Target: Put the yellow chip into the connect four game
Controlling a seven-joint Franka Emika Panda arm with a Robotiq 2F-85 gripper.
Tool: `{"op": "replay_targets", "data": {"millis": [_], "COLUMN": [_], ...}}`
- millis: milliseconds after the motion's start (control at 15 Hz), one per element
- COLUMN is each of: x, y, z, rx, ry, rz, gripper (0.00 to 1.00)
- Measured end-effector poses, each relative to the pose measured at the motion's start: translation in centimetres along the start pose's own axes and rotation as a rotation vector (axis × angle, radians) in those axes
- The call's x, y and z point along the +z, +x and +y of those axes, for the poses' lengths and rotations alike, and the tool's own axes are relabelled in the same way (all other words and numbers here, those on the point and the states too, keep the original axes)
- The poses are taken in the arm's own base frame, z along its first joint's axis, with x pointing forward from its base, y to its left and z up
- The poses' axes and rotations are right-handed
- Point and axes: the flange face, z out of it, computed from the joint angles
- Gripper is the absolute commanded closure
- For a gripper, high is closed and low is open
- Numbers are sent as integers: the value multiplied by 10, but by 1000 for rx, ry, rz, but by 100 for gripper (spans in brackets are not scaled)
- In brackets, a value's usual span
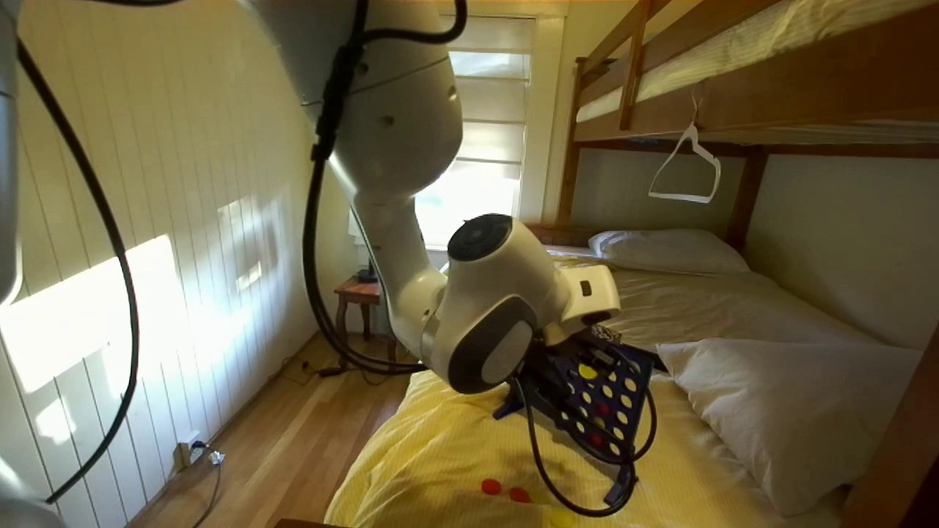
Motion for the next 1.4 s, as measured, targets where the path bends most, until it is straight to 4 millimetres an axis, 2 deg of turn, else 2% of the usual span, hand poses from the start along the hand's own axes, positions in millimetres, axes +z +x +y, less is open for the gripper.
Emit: {"op": "replay_targets", "data": {"millis": [467,867,933,1400], "x": [-15,-23,-24,-23], "y": [2,8,8,8], "z": [-31,-38,-37,-37], "rx": [10,29,33,33], "ry": [17,17,15,14], "rz": [106,173,178,178], "gripper": [90,90,65,65]}}
